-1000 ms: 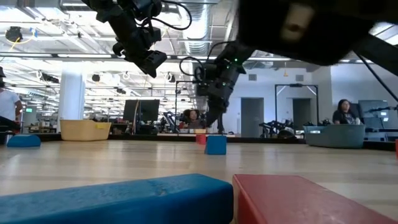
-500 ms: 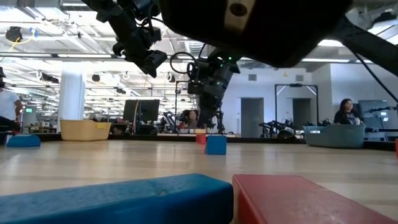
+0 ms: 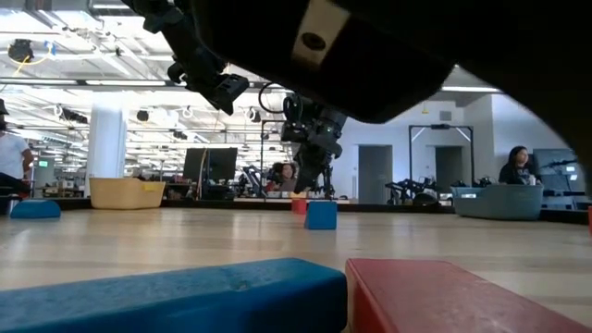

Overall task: Sort & place blocks by color
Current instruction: Put the top left red block into the dark blue bin

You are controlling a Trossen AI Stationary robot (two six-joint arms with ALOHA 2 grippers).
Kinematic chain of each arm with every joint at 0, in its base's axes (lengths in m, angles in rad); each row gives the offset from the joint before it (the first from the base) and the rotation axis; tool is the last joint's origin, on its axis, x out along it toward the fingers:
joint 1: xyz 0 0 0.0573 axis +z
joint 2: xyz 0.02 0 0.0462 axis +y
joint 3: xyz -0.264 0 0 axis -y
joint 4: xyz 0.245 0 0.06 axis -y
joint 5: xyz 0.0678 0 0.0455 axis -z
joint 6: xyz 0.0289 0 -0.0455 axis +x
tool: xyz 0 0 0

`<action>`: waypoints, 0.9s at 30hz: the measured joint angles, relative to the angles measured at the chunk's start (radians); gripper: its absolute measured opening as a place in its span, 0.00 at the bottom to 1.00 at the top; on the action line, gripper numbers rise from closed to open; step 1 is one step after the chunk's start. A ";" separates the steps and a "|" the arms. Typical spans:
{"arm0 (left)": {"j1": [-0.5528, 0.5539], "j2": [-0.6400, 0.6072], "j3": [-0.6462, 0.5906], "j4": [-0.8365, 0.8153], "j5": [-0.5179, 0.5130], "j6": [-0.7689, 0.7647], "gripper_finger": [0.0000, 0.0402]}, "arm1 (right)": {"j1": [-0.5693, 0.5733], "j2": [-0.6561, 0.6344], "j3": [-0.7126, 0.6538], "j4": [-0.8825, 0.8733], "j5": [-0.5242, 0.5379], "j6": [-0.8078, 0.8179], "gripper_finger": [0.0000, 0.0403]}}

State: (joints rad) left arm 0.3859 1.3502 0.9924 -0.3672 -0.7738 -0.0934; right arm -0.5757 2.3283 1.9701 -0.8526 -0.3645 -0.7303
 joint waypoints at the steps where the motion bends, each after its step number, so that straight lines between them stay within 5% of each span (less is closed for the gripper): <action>1: 0.000 0.000 0.000 0.000 0.000 -0.001 0.43 | -0.003 0.000 0.000 -0.003 0.000 0.001 0.00; 17: 0.000 0.000 0.000 0.000 0.001 -0.004 0.43 | -0.033 0.000 0.000 -0.074 0.001 0.082 0.00; 23: -0.001 0.000 0.000 -0.019 0.033 -0.009 0.43 | -0.082 -0.001 0.000 0.007 -0.305 0.059 0.00; 27: -0.005 0.000 0.000 -0.038 0.032 -0.027 0.43 | -0.114 -0.001 -0.030 0.110 -0.315 0.106 0.00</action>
State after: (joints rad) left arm 0.3813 1.3499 0.9928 -0.4056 -0.7417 -0.1201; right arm -0.6901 2.3271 1.9399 -0.7422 -0.6793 -0.6246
